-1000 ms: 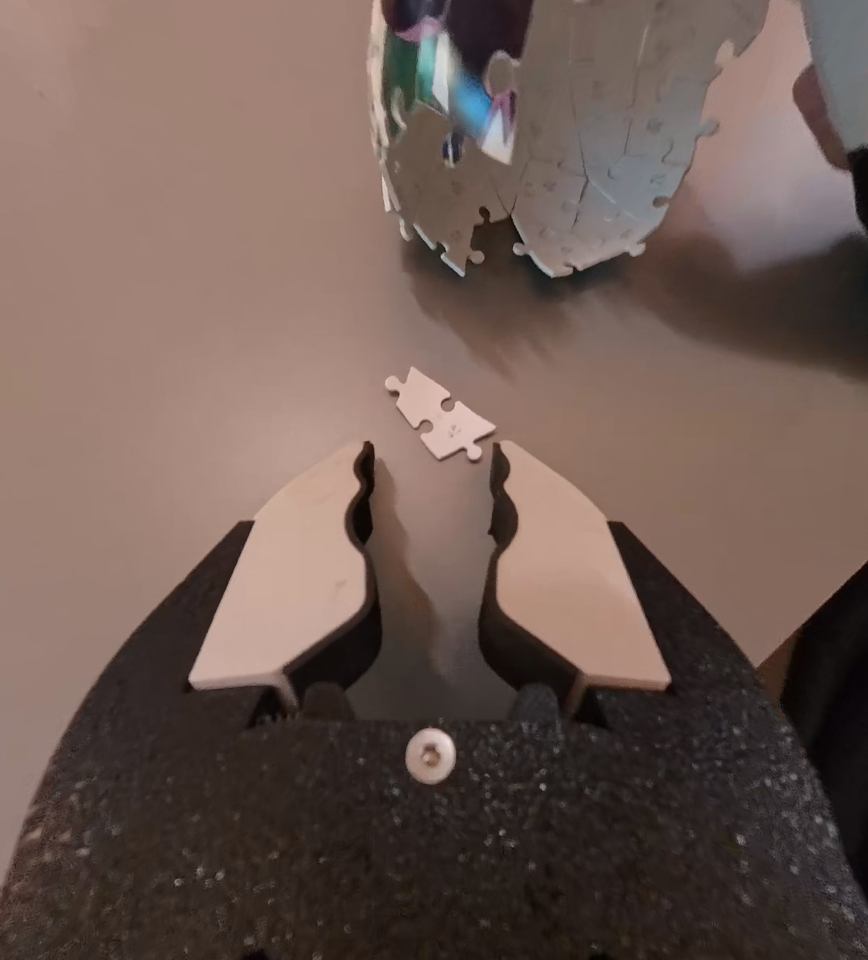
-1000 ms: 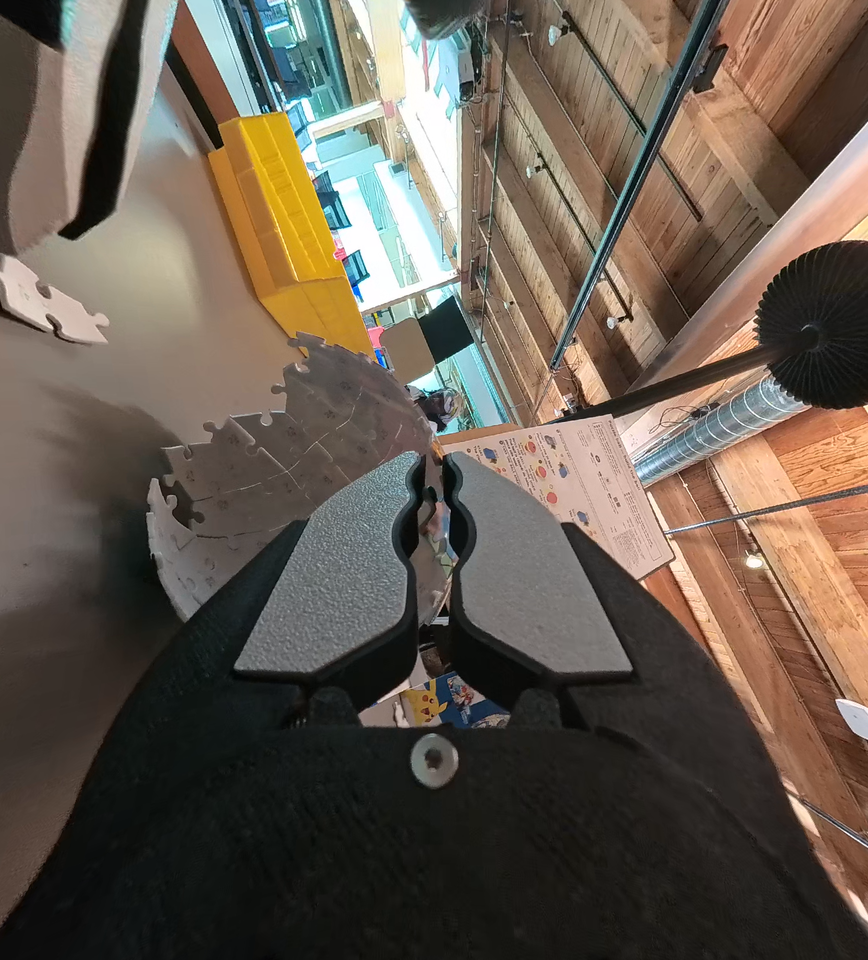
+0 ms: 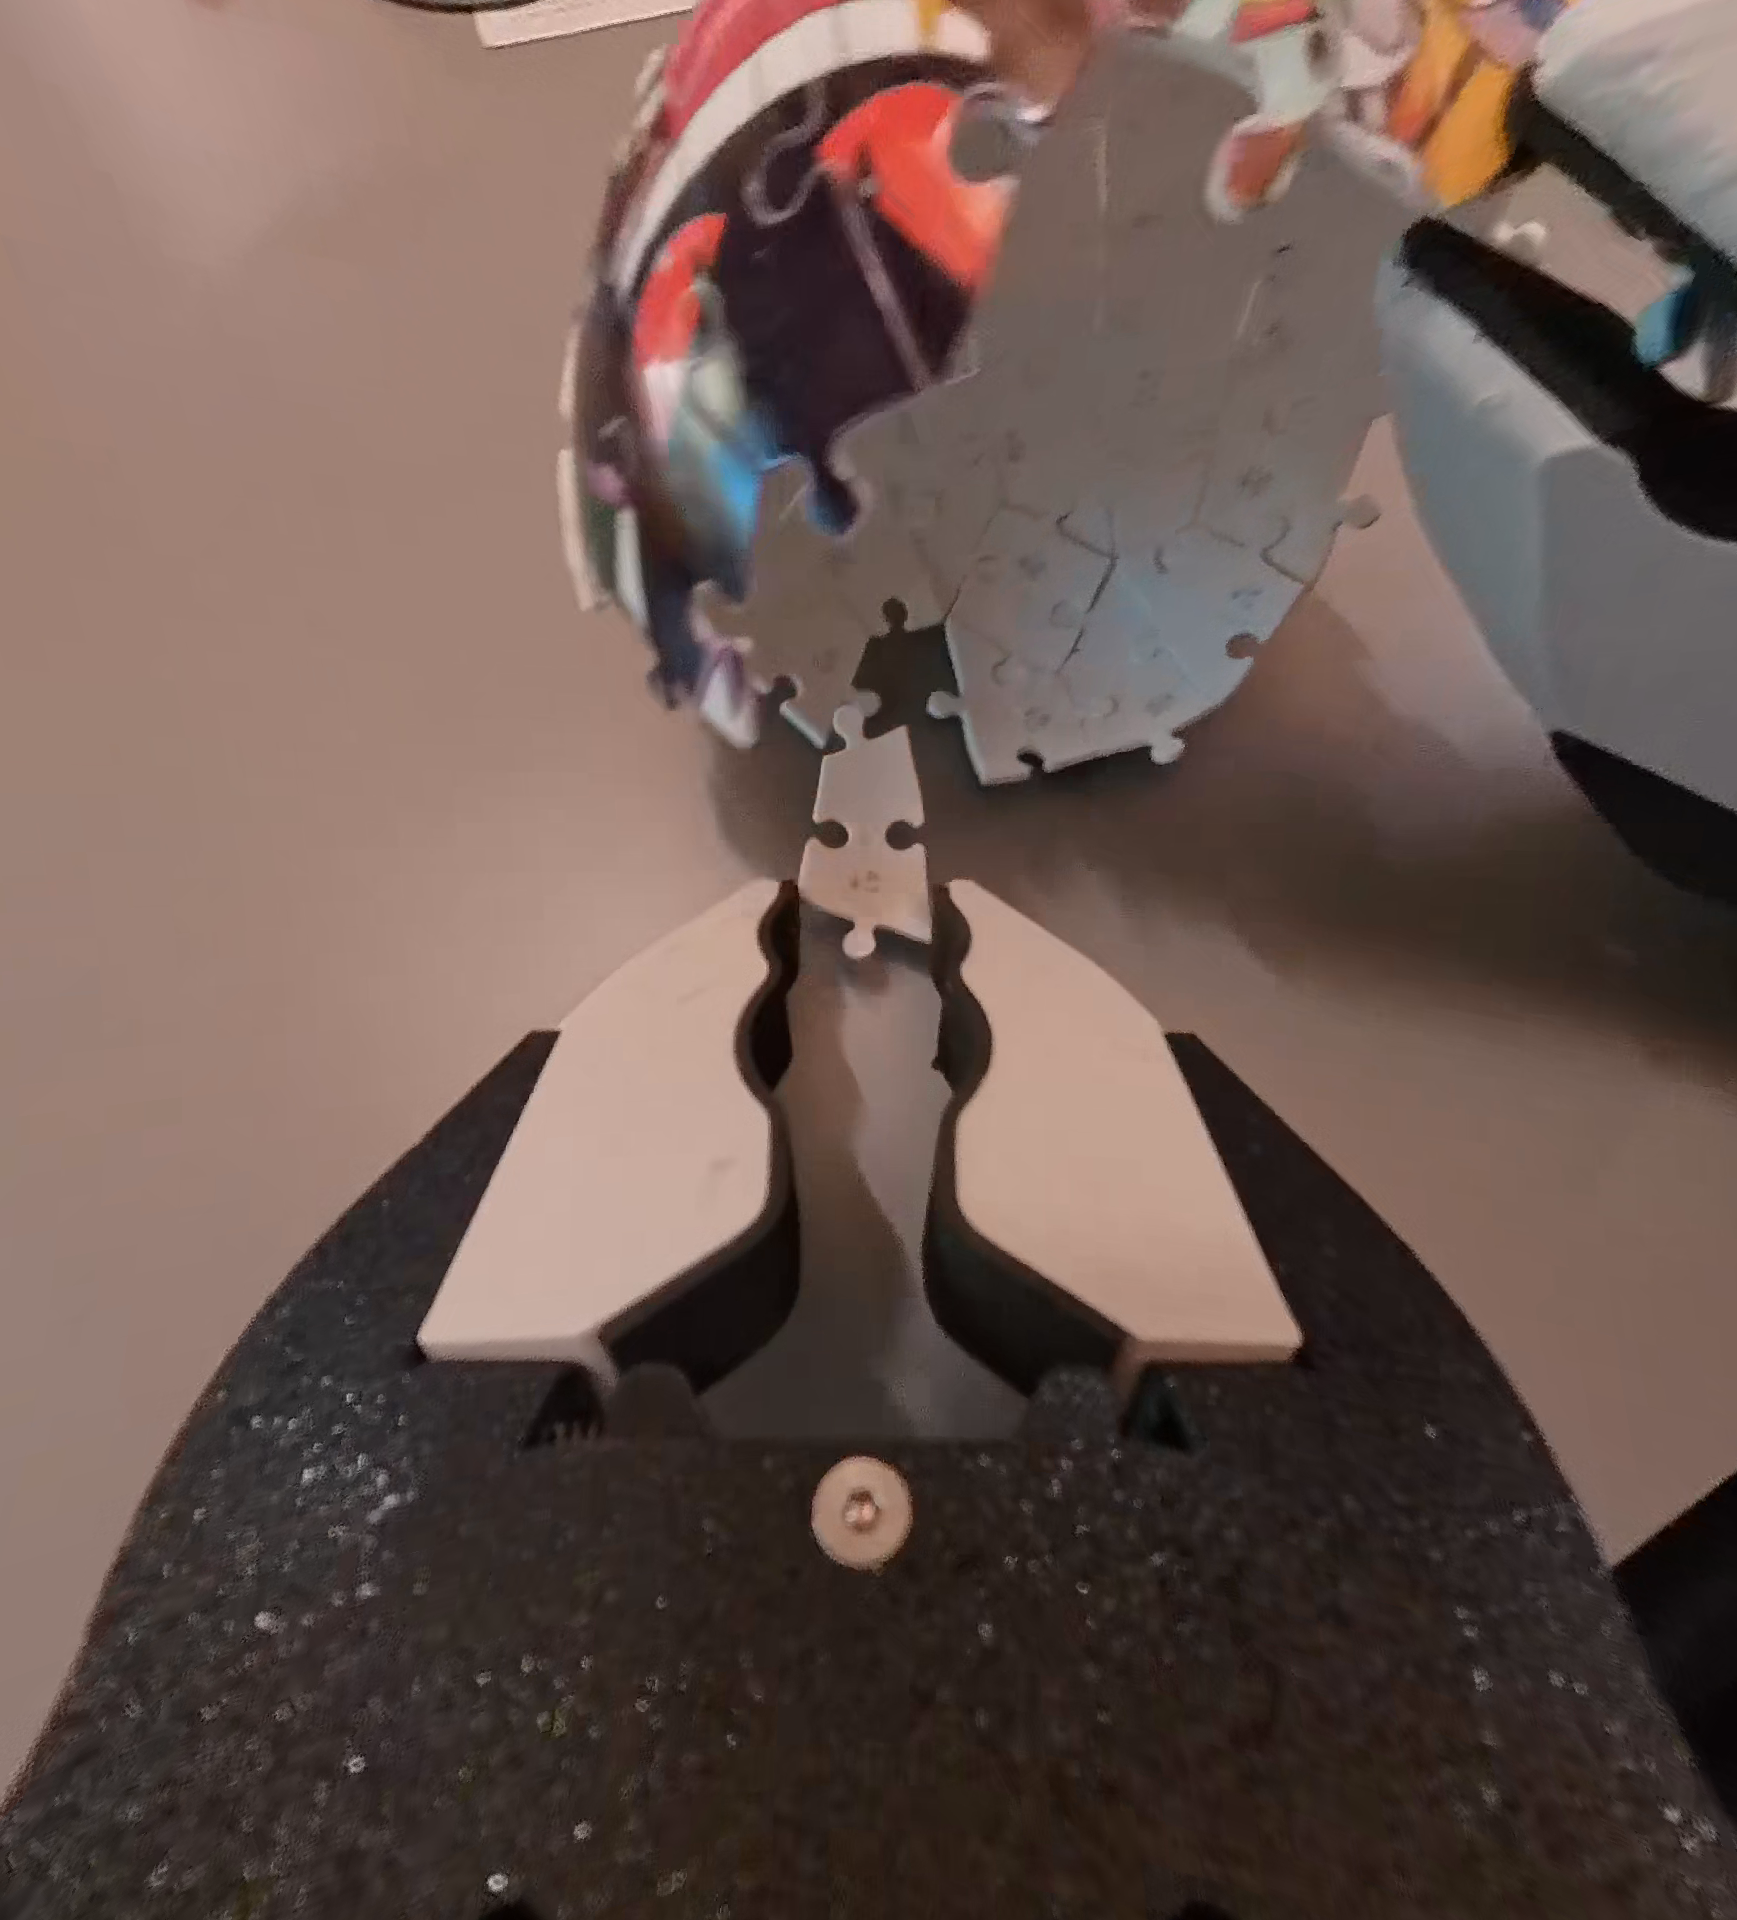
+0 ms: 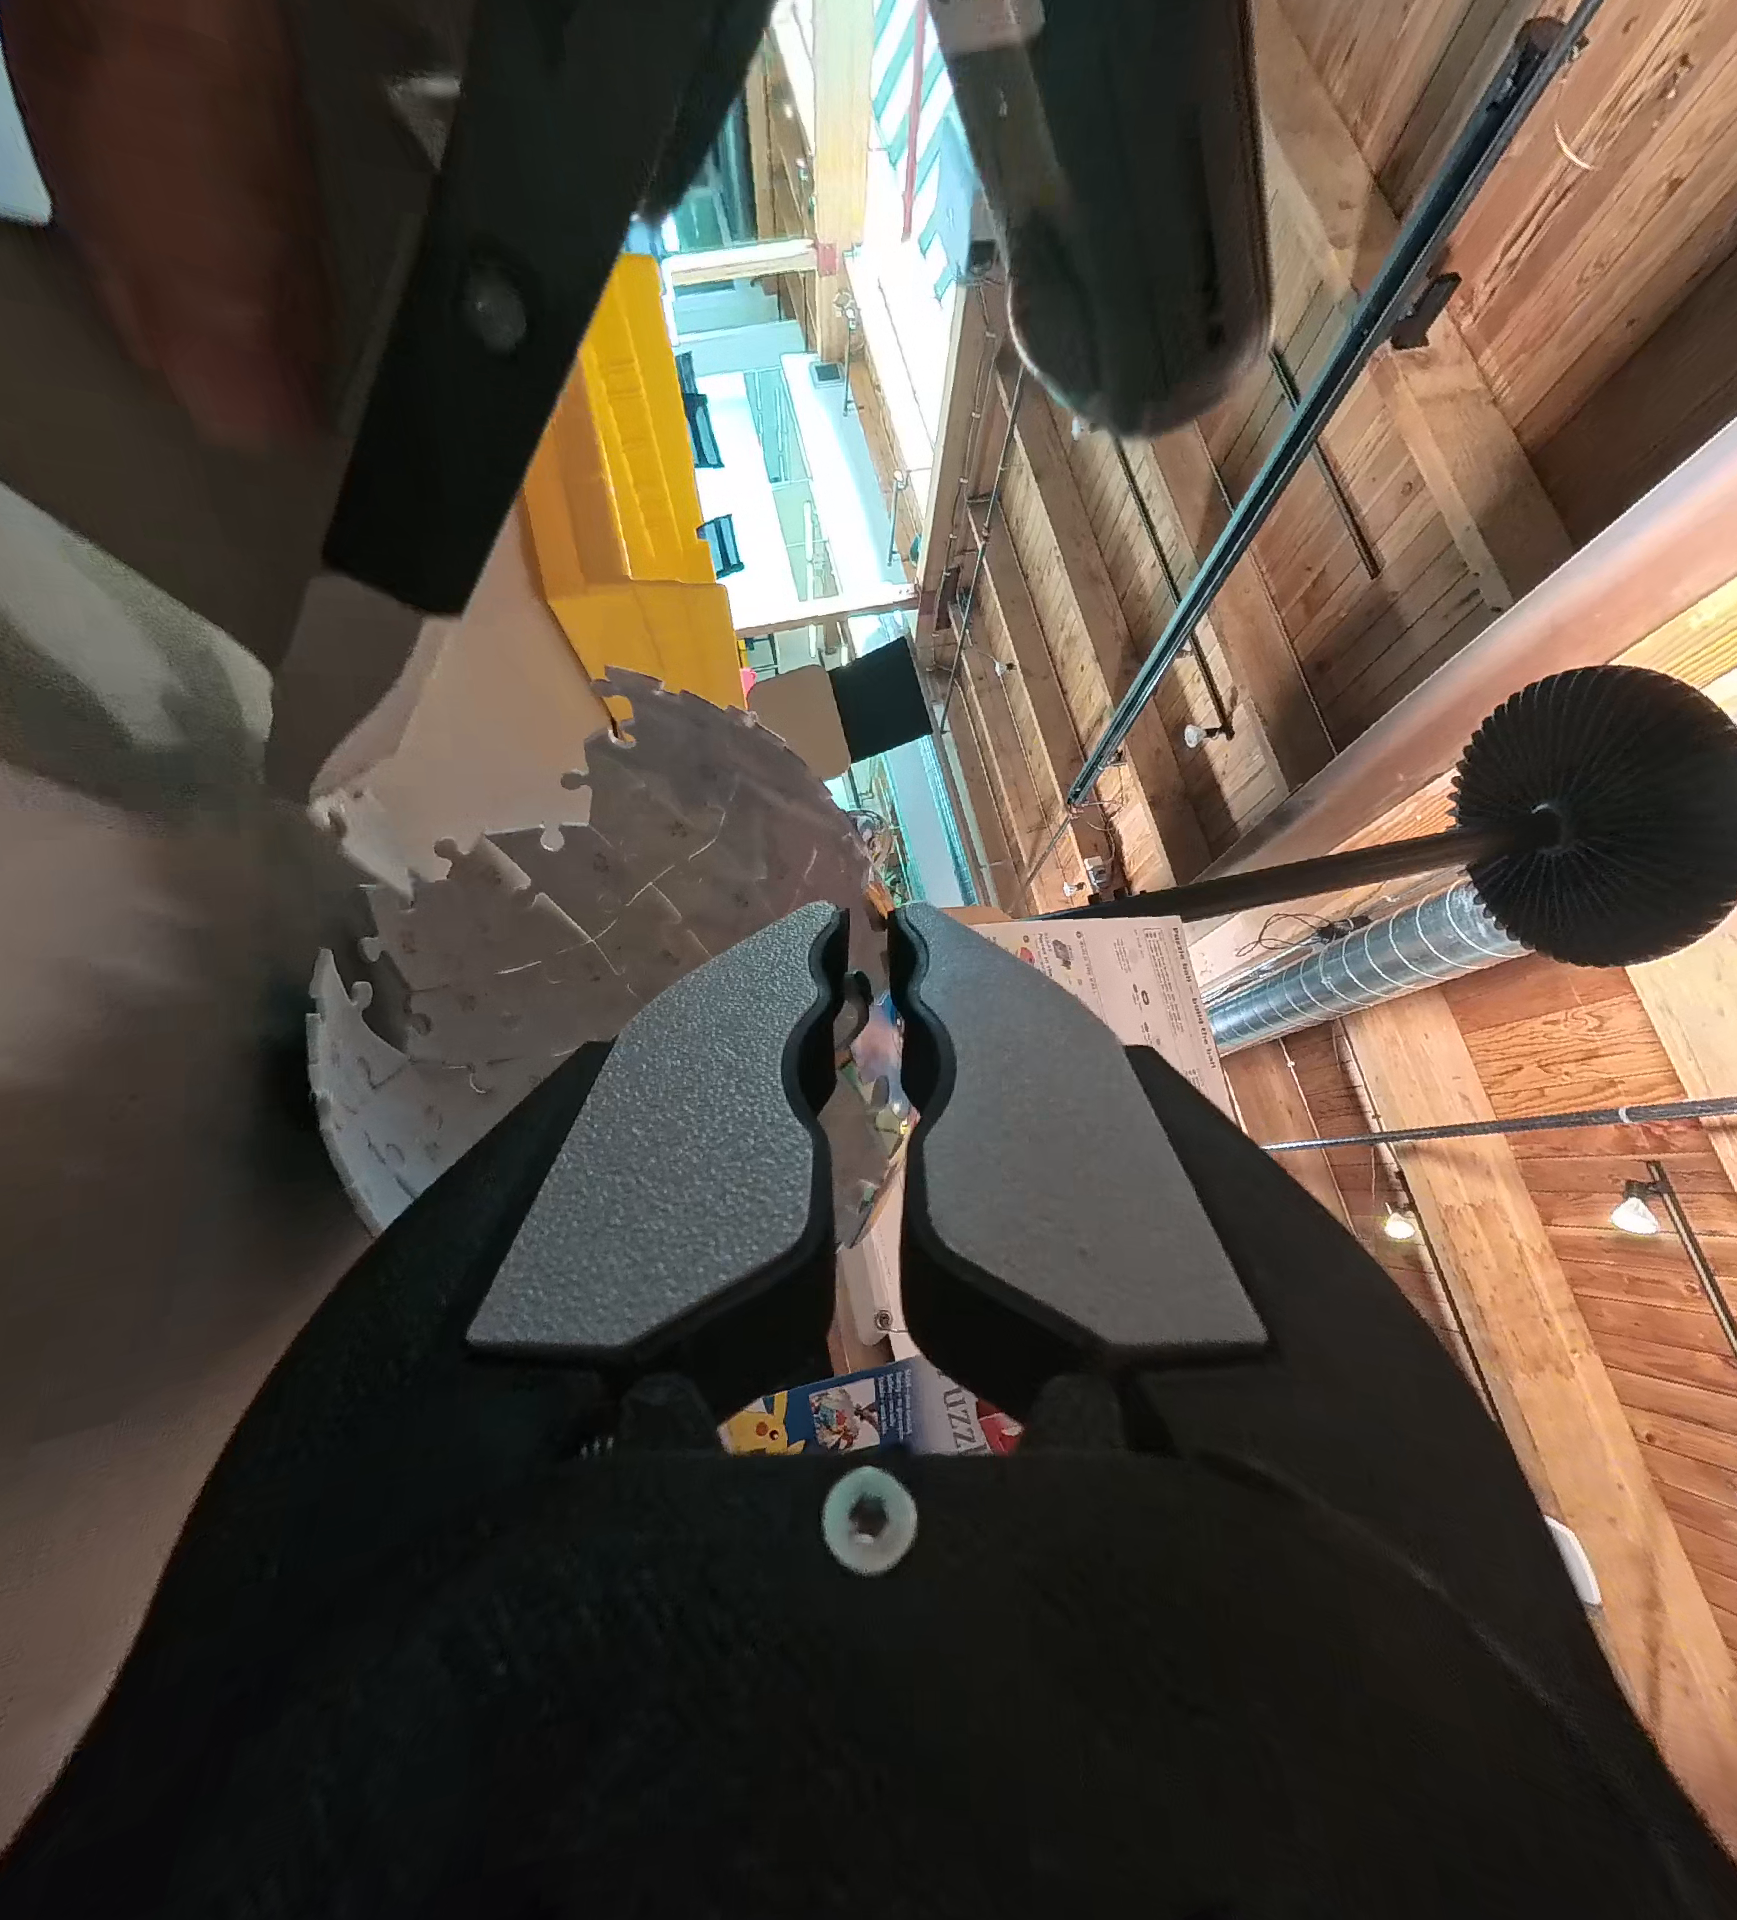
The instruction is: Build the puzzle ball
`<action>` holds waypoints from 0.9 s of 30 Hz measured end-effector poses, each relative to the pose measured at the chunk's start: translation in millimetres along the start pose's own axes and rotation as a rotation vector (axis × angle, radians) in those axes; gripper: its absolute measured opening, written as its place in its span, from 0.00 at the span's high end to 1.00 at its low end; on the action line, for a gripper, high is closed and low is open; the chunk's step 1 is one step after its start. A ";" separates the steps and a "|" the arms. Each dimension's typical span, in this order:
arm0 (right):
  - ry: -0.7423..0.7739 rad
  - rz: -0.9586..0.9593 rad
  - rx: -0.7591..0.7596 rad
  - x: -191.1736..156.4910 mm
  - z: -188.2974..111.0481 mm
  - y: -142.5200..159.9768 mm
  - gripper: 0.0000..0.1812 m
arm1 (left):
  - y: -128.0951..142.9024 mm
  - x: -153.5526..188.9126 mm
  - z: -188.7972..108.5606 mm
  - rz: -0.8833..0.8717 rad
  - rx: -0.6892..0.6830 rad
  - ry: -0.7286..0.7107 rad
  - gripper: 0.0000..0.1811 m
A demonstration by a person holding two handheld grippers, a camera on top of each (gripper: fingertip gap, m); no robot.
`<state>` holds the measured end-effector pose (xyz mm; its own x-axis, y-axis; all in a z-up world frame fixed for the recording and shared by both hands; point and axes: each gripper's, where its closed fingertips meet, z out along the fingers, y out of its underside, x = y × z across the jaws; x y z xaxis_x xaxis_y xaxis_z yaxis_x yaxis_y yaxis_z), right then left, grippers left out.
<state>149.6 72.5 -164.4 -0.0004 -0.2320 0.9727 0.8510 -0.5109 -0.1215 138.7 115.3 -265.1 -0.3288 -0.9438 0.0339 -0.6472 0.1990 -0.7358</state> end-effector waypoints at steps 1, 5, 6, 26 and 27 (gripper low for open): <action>0.000 0.004 0.000 0.1 0.0 0.2 0.96 | -2.3 3.2 3.6 0.013 0.001 -0.002 0.87; 0.004 0.024 -0.004 1.1 -0.1 1.9 0.96 | -8.8 7.2 15.3 0.082 -0.005 -0.056 0.87; 0.005 0.026 -0.004 1.2 -0.1 2.2 0.96 | -11.6 6.8 17.0 0.100 0.000 -0.074 0.87; 0.003 0.074 -0.007 0.9 -0.4 6.5 0.96 | -22.2 9.6 28.6 0.158 0.004 -0.089 0.87; 0.003 0.077 -0.007 0.8 -0.4 6.6 0.96 | -22.4 8.9 28.5 0.154 0.005 -0.092 0.86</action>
<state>155.0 68.6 -164.5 0.0629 -0.2731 0.9599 0.8449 -0.4973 -0.1969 169.9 94.9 -267.7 -0.3593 -0.9224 -0.1416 -0.5905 0.3422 -0.7309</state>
